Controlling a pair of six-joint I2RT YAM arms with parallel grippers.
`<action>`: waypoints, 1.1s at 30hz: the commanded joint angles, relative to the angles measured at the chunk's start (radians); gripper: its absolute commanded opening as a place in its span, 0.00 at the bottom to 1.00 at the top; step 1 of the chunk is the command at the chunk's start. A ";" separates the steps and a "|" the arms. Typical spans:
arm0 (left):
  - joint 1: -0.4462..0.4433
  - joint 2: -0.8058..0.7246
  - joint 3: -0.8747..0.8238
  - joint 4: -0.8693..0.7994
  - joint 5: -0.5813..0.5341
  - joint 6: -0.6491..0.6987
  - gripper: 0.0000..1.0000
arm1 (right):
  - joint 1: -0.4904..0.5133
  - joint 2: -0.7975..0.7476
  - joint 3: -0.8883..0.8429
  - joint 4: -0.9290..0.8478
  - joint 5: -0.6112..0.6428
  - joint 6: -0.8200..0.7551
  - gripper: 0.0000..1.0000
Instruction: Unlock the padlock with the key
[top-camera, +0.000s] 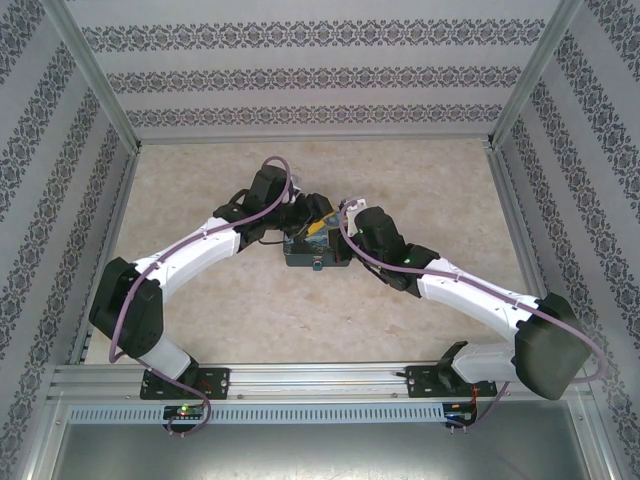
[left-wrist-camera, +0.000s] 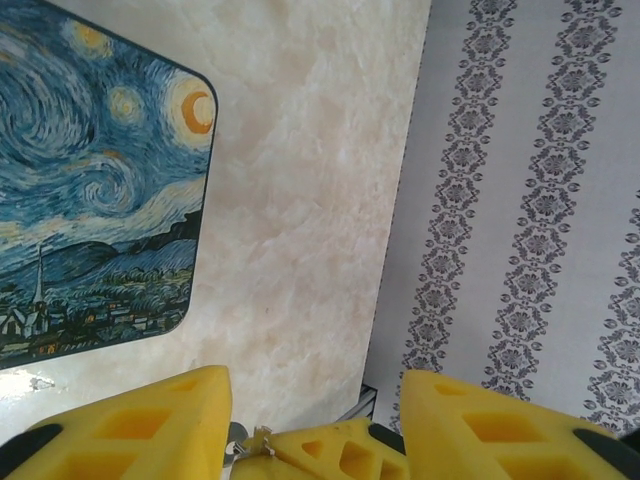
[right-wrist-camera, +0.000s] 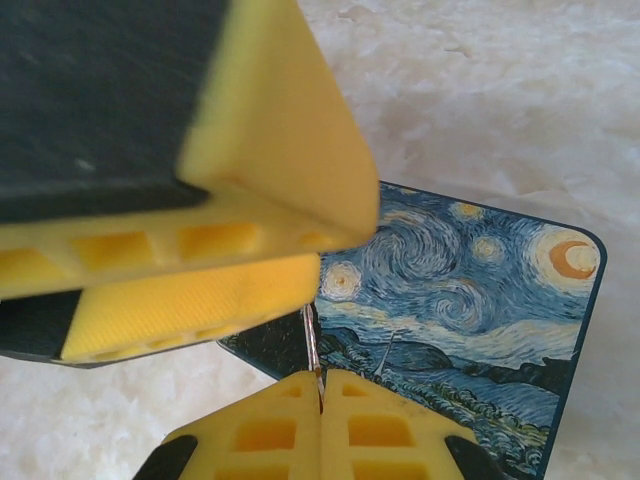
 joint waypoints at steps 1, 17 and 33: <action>-0.020 0.023 -0.006 -0.006 -0.006 -0.011 0.45 | 0.017 0.005 0.036 -0.014 0.042 -0.036 0.00; -0.033 0.057 -0.008 0.008 -0.022 -0.028 0.15 | 0.038 0.010 0.047 -0.031 0.069 -0.054 0.00; -0.020 0.068 -0.041 0.083 -0.033 0.037 0.00 | -0.056 -0.110 0.011 -0.088 0.056 0.050 0.57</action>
